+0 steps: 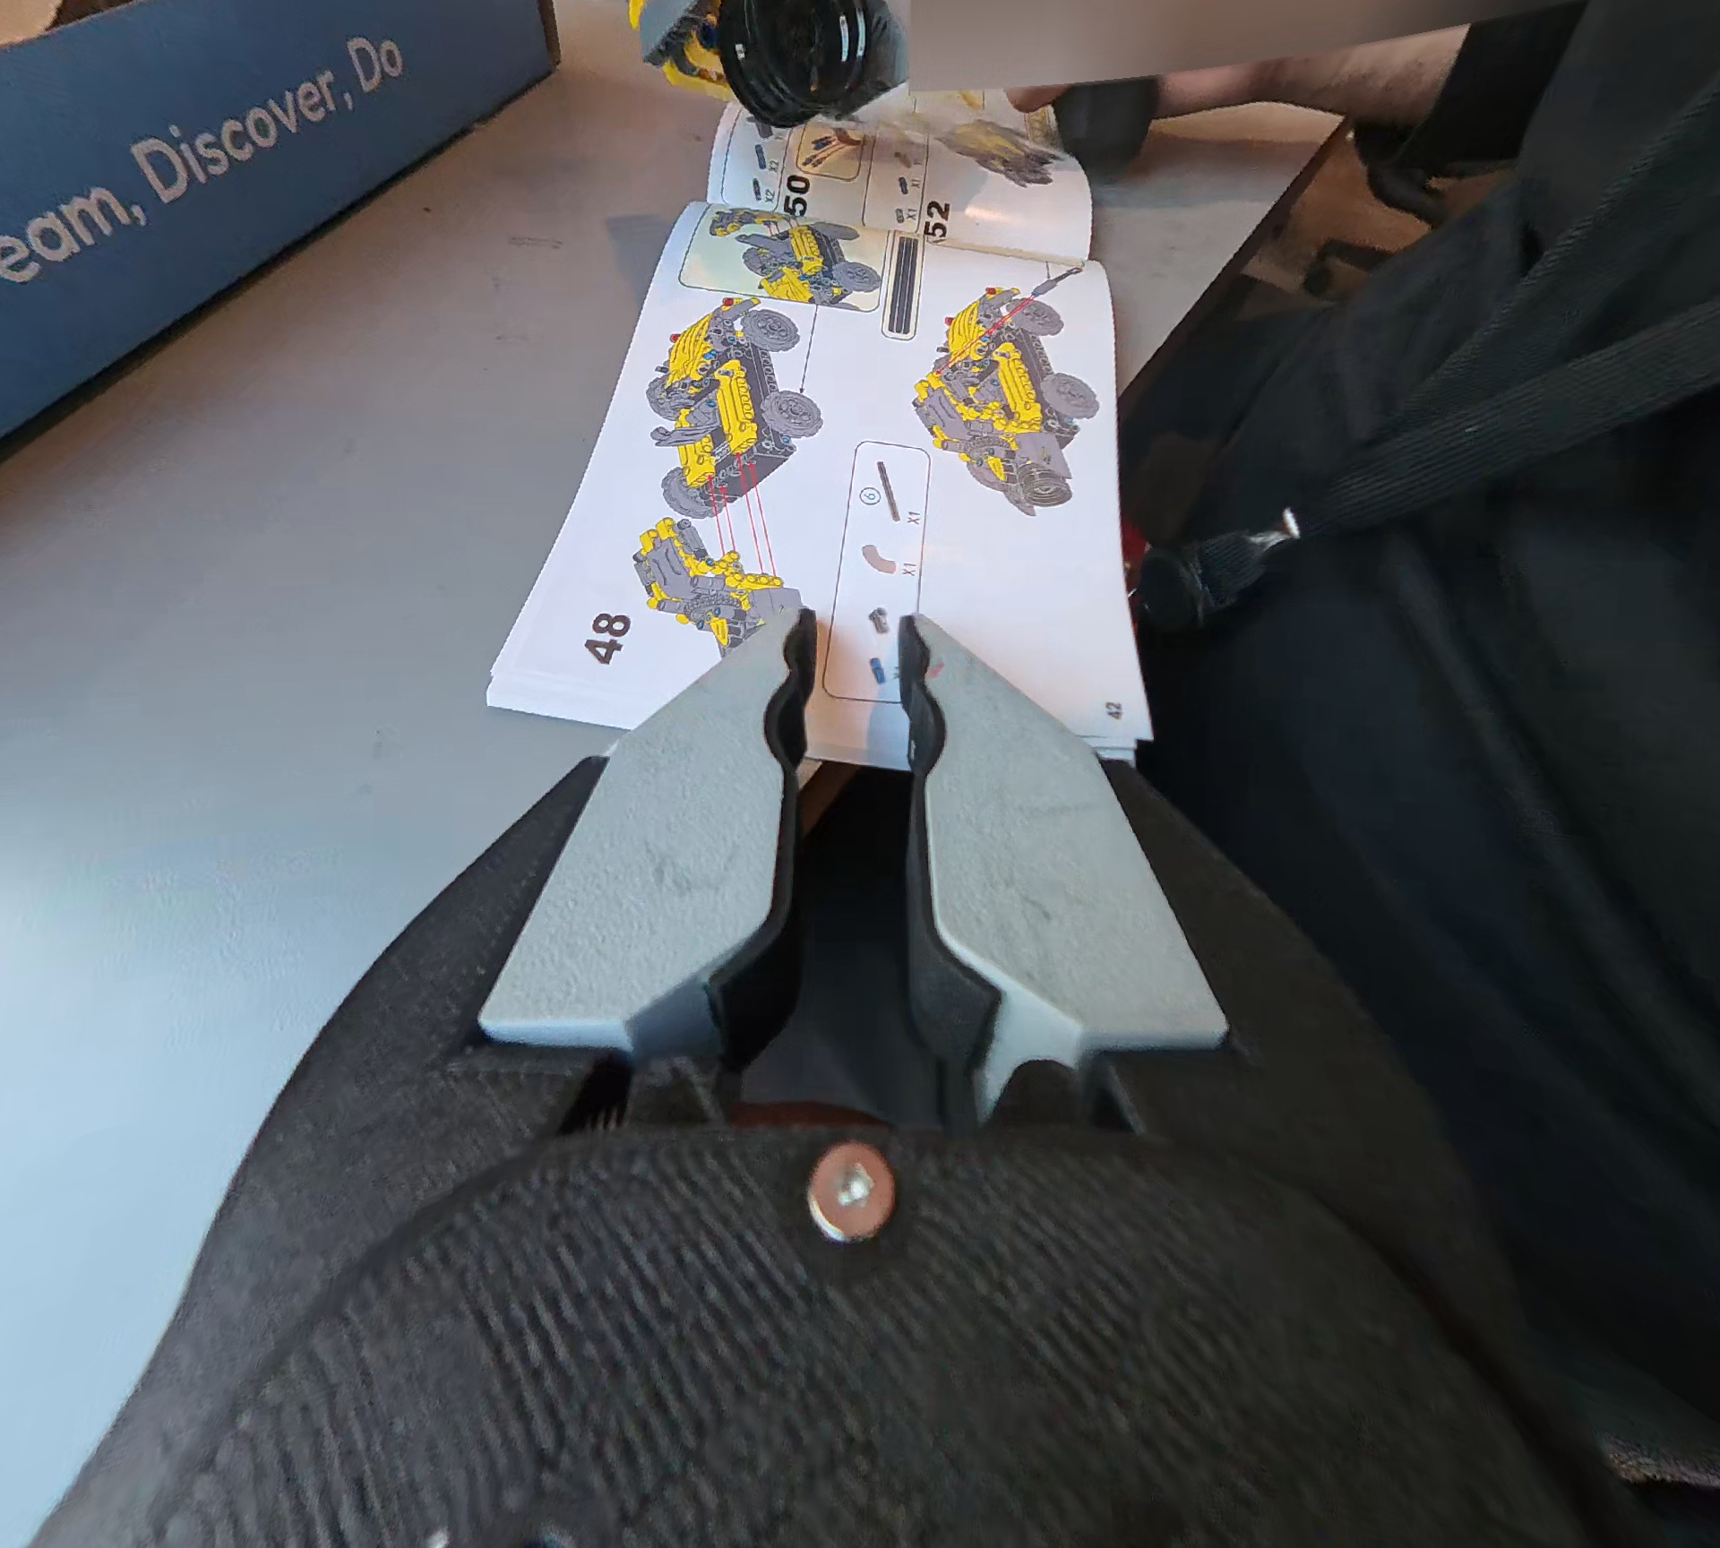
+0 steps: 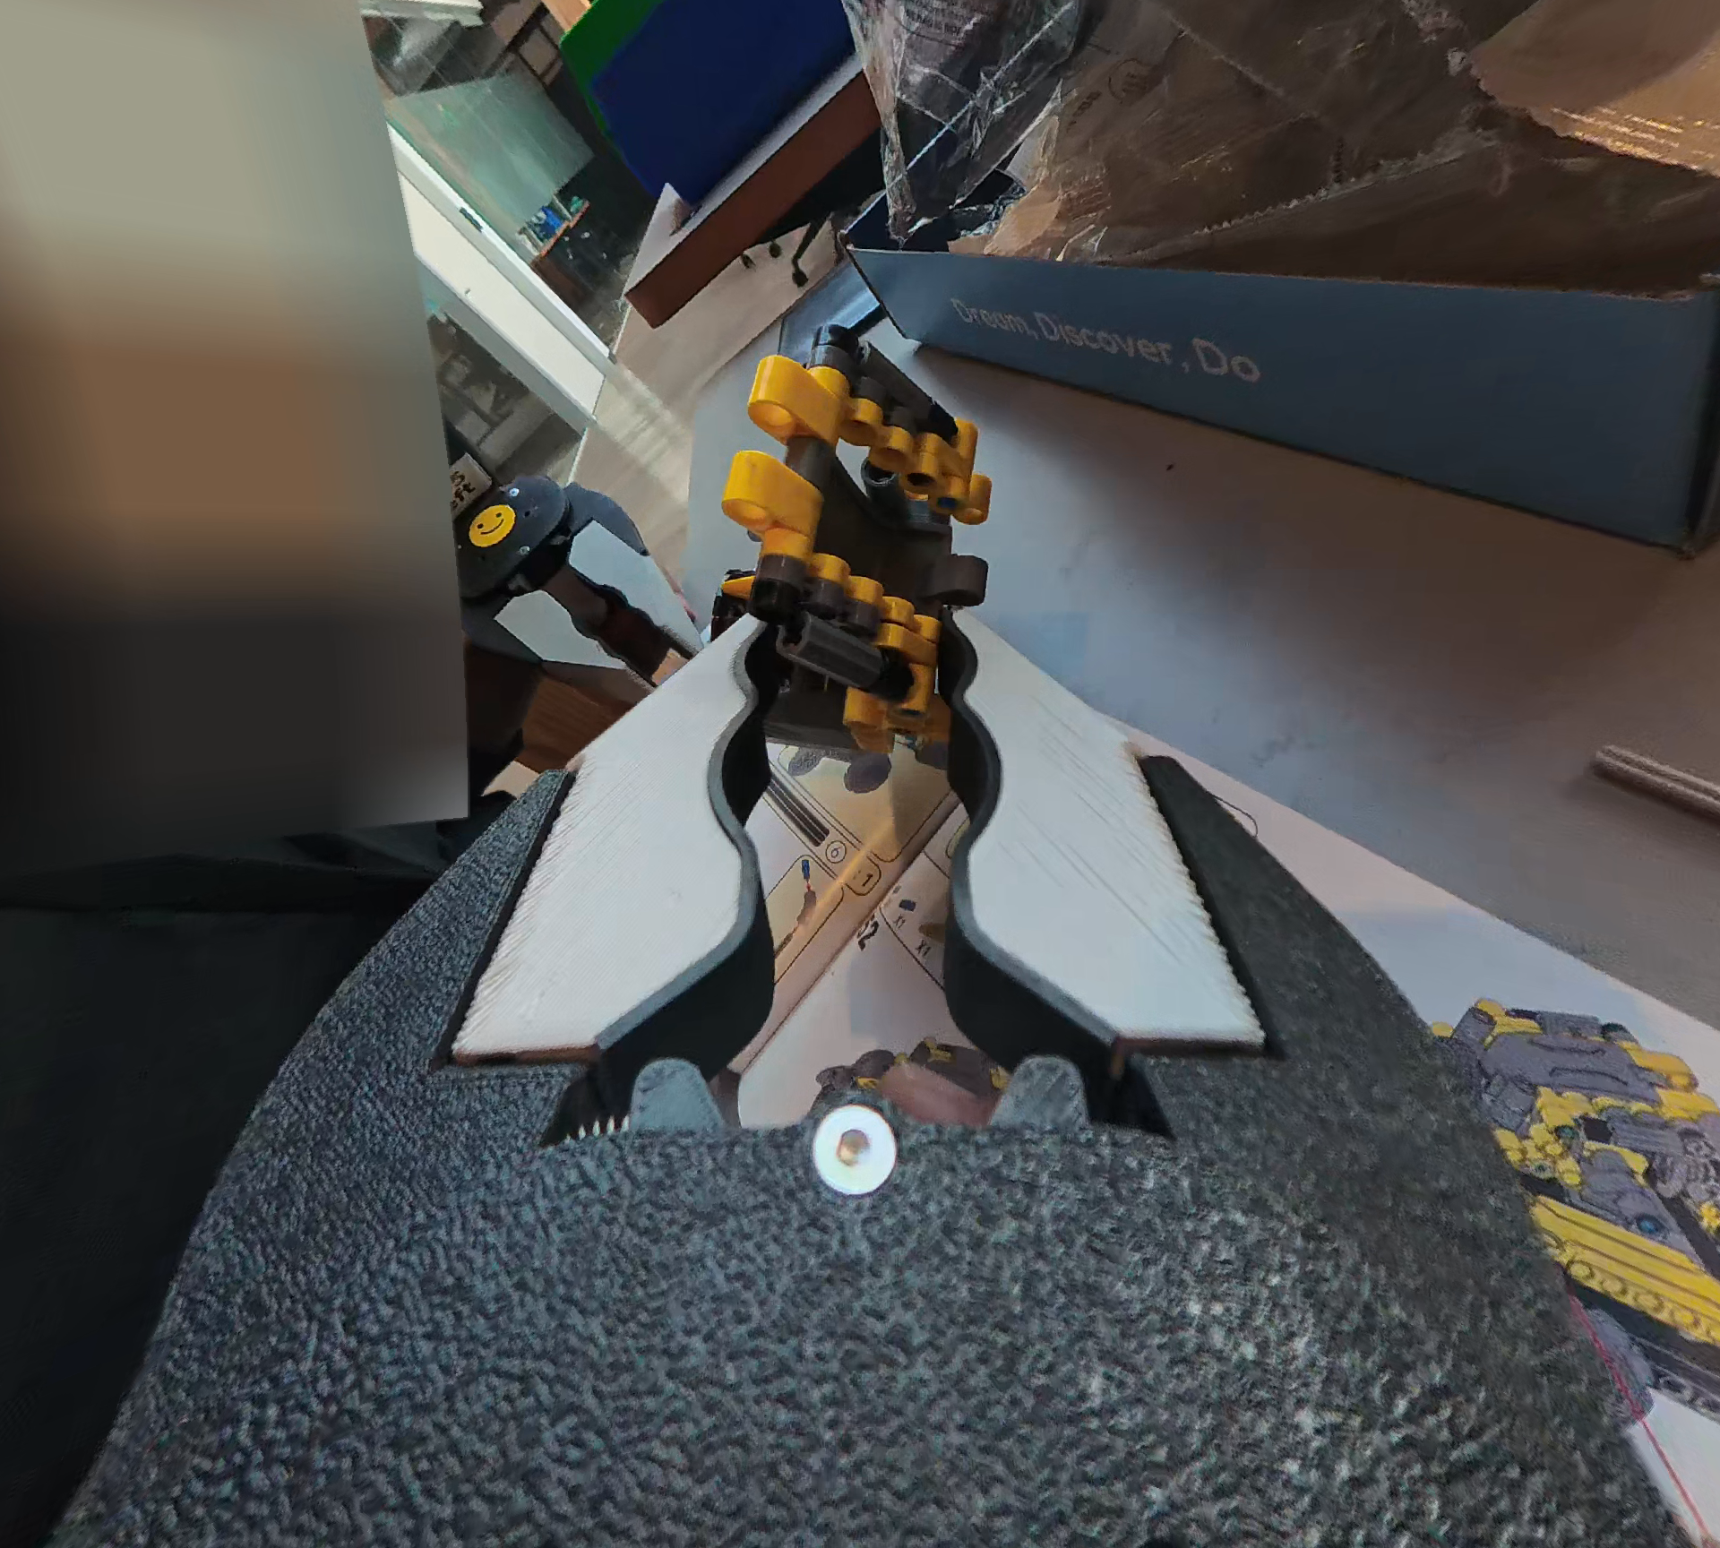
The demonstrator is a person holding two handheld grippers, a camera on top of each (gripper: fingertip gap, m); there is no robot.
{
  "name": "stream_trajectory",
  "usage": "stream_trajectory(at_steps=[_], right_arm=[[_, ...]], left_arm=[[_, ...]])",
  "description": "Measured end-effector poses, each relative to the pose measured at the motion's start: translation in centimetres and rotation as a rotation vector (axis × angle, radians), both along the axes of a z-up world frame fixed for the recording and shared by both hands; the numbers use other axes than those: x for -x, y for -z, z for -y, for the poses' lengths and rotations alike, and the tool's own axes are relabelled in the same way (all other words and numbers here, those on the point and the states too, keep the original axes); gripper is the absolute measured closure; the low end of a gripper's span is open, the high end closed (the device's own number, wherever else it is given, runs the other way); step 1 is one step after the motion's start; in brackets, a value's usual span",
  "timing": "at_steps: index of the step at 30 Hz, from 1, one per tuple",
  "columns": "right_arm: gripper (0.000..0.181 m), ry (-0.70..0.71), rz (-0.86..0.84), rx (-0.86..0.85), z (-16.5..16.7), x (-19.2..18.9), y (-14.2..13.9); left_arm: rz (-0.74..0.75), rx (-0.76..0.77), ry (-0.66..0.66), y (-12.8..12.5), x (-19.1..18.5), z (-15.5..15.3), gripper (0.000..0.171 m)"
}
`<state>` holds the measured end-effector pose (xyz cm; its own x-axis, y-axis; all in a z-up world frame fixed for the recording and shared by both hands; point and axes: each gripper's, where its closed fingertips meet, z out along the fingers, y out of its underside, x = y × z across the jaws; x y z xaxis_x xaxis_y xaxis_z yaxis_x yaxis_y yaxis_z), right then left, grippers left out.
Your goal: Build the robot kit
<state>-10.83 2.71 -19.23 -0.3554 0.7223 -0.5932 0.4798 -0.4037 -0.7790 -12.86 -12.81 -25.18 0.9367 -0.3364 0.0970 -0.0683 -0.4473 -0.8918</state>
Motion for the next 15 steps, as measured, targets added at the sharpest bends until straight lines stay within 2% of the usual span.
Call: stream_trajectory(at_steps=[9, 12, 15], right_arm=[[0.149, 0.000, 0.003, 0.007, 0.1, -0.2, 0.0], [0.149, 0.002, -0.021, -0.002, 0.1, -0.5, -0.3], [0.149, 0.021, -0.031, -0.026, -0.1, -1.1, -0.5]], left_arm=[[0.032, -0.016, -0.006, -0.1, -0.1, 0.2, 0.154], [0.037, -0.022, 0.002, -0.3, -0.3, 0.2, 0.145], [0.078, -0.059, -0.022, -1.7, -0.3, -0.5, 0.138]])
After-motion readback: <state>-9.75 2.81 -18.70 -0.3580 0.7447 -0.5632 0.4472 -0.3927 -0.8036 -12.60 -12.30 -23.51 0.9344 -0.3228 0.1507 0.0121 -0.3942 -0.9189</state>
